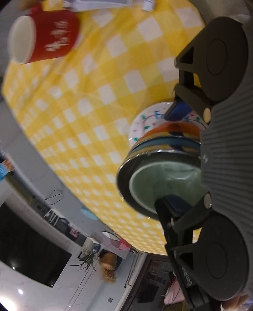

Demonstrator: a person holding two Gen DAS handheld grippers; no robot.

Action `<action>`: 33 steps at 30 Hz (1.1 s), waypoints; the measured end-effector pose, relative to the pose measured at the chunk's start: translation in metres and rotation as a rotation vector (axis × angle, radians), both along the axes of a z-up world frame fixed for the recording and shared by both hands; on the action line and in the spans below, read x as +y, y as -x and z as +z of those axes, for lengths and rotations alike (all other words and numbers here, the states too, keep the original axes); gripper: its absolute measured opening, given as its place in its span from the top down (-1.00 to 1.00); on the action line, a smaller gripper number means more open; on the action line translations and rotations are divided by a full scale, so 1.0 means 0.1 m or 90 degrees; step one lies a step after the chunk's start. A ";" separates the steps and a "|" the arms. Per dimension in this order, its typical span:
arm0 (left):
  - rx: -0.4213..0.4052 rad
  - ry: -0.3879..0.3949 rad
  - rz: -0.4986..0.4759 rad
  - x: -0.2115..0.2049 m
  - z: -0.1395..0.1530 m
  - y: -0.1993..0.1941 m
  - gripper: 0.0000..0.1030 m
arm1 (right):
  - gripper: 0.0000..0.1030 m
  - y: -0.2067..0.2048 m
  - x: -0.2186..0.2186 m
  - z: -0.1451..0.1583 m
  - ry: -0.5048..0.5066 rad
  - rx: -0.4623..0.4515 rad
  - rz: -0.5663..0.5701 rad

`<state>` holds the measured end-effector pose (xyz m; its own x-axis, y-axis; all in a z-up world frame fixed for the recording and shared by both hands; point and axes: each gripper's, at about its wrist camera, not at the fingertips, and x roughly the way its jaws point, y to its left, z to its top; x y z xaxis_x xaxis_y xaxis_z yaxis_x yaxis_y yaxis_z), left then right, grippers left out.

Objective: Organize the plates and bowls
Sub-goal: 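Lower the bowl stack onto the plates and open both tools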

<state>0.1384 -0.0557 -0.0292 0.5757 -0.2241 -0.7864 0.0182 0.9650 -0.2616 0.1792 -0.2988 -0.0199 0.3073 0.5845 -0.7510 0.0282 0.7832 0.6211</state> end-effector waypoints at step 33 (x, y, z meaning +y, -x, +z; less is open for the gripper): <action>-0.194 -0.156 0.032 0.08 0.35 1.47 -0.65 | -0.94 1.65 0.63 0.96 0.276 -0.232 0.031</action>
<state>-0.0087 -0.0479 0.0060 0.7967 -0.0162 -0.6042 0.0109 0.9999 -0.0125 0.0146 -0.2354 0.0763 0.5714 0.2665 -0.7762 -0.1701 0.9637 0.2057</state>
